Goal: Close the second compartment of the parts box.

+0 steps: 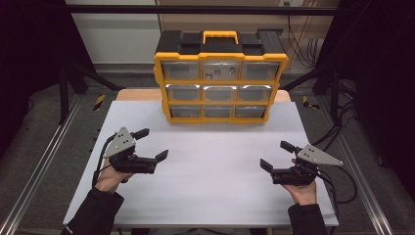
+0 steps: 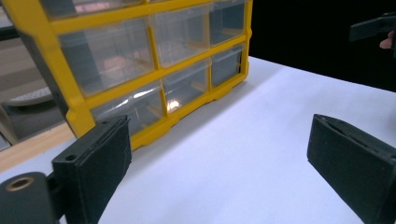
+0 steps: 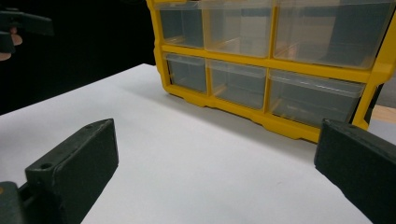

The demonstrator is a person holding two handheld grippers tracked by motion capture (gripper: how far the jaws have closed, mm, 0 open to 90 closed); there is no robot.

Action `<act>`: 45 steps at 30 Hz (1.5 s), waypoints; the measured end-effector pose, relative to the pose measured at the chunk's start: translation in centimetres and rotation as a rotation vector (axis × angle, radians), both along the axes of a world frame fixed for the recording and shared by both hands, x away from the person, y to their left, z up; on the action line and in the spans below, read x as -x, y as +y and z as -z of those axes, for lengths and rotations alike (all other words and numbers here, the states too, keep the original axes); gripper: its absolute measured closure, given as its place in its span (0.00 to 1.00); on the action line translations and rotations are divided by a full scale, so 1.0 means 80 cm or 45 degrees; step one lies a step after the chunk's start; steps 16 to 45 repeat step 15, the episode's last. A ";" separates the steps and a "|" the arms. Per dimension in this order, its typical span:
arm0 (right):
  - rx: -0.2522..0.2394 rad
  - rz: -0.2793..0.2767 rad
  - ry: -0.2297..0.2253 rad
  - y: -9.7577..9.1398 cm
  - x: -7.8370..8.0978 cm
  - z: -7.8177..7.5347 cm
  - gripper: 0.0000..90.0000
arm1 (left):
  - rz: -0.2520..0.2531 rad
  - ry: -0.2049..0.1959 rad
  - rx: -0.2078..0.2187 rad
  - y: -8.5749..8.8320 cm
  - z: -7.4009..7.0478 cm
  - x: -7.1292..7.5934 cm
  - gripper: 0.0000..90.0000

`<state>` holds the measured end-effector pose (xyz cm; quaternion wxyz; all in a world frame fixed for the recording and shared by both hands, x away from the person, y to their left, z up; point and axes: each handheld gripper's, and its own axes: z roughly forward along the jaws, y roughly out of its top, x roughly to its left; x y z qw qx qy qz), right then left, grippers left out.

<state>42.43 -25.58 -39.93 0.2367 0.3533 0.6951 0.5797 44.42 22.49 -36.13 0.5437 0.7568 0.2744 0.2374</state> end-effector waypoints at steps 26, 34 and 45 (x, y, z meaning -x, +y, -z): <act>-0.023 0.006 -0.014 -0.008 0.002 0.001 0.00 | -0.078 0.040 0.042 0.031 0.022 -0.003 0.00; -0.023 0.006 -0.014 -0.008 0.002 0.001 0.00 | -0.078 0.040 0.042 0.031 0.022 -0.003 0.00; -0.023 0.006 -0.014 -0.008 0.002 0.001 0.00 | -0.078 0.040 0.042 0.031 0.022 -0.003 0.00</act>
